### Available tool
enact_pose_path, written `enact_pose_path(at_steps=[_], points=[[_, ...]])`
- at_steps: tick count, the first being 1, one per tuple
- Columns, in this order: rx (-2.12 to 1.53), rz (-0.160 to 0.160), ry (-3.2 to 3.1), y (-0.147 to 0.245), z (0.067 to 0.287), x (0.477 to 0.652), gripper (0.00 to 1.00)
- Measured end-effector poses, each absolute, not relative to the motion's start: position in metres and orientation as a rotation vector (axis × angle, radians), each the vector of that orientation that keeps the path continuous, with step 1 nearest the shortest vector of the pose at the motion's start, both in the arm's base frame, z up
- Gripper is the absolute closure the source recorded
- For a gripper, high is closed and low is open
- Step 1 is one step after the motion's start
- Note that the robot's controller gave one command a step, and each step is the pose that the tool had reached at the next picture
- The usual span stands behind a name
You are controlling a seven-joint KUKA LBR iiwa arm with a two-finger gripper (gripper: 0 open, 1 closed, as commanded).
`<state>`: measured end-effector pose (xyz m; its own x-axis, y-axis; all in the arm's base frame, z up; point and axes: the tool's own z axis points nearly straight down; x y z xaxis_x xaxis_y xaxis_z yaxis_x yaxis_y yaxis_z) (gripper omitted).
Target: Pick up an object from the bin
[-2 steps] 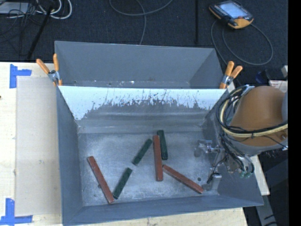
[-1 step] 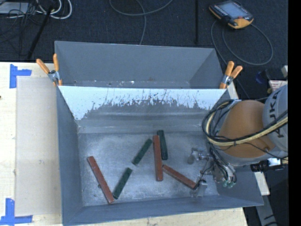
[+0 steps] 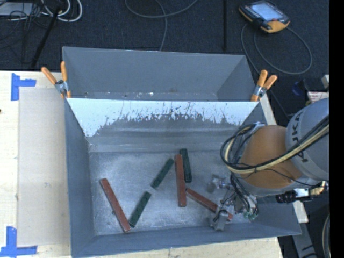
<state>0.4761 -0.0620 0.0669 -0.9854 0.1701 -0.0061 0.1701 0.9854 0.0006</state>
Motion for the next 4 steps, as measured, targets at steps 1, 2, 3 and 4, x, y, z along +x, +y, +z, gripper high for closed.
enact_pose_path(at_steps=[1, 2, 3, 4], points=[[0.297, 0.001, 3.131, -0.065, 0.114, 0.469, 0.0], [0.283, 0.0, 3.128, -0.063, 0.088, 0.475, 0.0], [0.598, 0.0, 3.086, -0.052, 0.07, 0.474, 1.0], [0.597, -0.001, 3.087, -0.052, 0.07, 0.474, 1.0]])
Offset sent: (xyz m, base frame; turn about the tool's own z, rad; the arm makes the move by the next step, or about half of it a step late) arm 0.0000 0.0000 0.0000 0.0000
